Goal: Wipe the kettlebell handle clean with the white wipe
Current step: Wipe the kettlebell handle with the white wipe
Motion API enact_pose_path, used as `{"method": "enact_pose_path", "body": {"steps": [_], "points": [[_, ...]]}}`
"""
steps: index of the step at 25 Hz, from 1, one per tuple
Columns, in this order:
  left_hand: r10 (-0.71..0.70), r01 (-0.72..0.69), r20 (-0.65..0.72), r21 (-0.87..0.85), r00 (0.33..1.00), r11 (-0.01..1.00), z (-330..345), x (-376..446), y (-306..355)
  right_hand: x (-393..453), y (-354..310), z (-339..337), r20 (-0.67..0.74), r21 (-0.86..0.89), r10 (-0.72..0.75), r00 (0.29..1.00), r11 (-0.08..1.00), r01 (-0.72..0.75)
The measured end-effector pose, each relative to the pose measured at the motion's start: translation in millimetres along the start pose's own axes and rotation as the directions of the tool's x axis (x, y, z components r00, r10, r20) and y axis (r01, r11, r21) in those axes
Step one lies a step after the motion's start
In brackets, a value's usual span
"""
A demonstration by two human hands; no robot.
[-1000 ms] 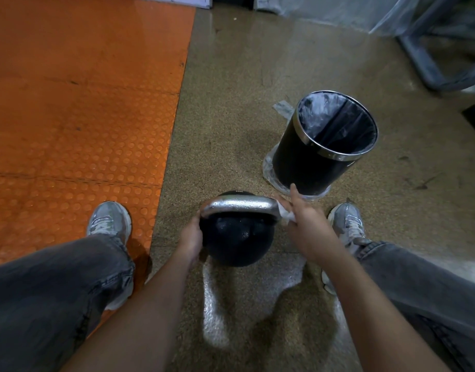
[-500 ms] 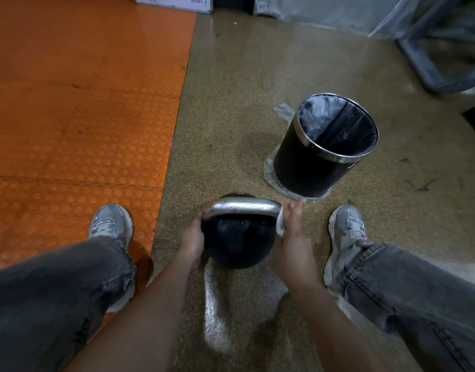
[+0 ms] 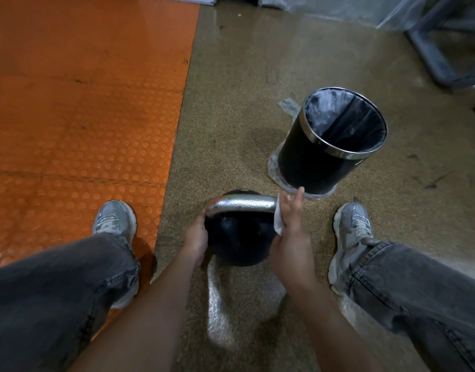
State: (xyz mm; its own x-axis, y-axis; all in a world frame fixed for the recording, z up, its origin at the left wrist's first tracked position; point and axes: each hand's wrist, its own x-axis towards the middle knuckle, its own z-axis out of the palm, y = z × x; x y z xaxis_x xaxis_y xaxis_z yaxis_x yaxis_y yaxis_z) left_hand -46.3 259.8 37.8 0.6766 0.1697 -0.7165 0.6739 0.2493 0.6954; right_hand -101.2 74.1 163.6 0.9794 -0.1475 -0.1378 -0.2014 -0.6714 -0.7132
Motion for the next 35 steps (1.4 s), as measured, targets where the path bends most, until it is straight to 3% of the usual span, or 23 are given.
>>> {"method": "enact_pose_path", "body": {"steps": [9, 13, 18, 22, 26, 33, 35], "points": [[-0.007, 0.007, 0.012, 0.001, 1.000, 1.000, -1, 3, -2, 0, 8, -4, -0.028, 0.045, 0.009, 1.000, 0.999, -0.008], [-0.013, 0.013, 0.001, 0.033, 1.000, 0.999, -1, 1, -3, 19, 7, -11, -0.012, 0.045, 0.105, 0.994, 0.994, -0.104], [-0.015, 0.015, -0.017, 0.027, 1.000, 1.000, -2, 5, -4, -11, 5, 7, 0.008, 0.035, 0.021, 1.000, 0.999, -0.022], [-0.008, 0.008, -0.003, 0.028, 1.000, 1.000, -2, 3, -4, -6, 12, 17, -0.052, 0.070, 0.093, 0.994, 0.993, -0.090], [0.004, -0.005, 0.016, 0.017, 1.000, 1.000, -2, 4, -3, -13, 11, 35, -0.079, 0.082, -0.007, 0.997, 0.997, 0.014], [0.010, -0.010, 0.011, 0.025, 1.000, 1.000, -1, 4, -2, -5, 12, 38, -0.229, 0.215, 0.066, 0.971, 0.976, -0.016], [0.015, -0.016, 0.013, 0.023, 1.000, 1.000, -3, 6, -6, -11, 17, 46, -0.286, 0.178, 0.073, 0.955, 0.984, -0.022]]}}
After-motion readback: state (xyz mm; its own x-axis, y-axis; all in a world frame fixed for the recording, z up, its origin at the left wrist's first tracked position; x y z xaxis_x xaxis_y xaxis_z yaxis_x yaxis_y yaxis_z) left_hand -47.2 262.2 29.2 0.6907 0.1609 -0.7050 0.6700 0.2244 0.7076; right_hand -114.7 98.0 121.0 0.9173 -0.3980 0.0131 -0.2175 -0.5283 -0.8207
